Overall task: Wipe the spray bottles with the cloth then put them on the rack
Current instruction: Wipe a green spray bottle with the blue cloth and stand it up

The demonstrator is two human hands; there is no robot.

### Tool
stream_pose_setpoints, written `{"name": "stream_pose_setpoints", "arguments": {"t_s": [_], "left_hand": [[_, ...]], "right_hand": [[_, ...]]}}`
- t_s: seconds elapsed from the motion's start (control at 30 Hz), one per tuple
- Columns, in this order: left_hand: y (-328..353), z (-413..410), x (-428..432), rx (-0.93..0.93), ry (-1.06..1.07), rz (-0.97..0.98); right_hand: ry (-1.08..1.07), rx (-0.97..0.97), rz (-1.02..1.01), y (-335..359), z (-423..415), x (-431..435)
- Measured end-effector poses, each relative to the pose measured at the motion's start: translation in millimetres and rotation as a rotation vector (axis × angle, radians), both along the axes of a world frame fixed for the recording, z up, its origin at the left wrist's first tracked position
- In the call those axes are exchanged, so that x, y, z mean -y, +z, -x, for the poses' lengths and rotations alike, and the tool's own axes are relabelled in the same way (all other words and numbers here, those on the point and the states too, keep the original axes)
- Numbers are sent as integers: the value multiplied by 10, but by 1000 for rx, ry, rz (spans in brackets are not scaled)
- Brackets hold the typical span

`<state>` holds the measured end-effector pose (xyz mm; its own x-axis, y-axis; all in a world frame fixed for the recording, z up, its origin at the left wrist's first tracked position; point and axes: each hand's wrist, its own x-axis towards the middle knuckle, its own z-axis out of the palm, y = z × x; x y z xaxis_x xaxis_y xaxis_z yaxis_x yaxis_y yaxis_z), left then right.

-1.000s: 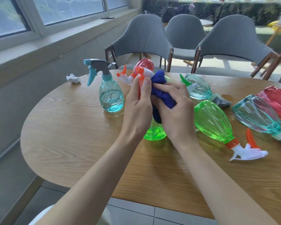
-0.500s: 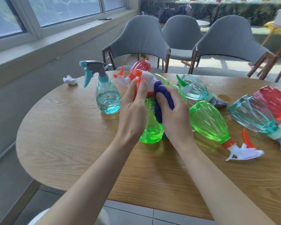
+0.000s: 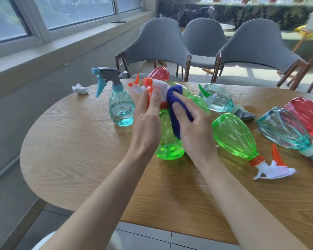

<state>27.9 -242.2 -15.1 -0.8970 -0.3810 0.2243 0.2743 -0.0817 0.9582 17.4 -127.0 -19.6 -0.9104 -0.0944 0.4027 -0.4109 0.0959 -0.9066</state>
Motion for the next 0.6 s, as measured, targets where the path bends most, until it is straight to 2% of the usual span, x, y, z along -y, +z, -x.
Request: {"name": "stream_pose_setpoints", "arguments": {"t_s": [0.2,0.3,0.5,0.6], "left_hand": [[58,-24,-13,-36,79,-12],[70,-37,-28,-46,49,-9],[47,-71,-104,-84,-11,93],[42,-48,-93,-73,11,72]], "right_hand": [[-88,-431,-274,-148,-65,97],[-92,-426,-282,-109,-42,97],[-132,-262,-117,-45,53,-13],[-120,-307,-150,-84,-15,29]]}}
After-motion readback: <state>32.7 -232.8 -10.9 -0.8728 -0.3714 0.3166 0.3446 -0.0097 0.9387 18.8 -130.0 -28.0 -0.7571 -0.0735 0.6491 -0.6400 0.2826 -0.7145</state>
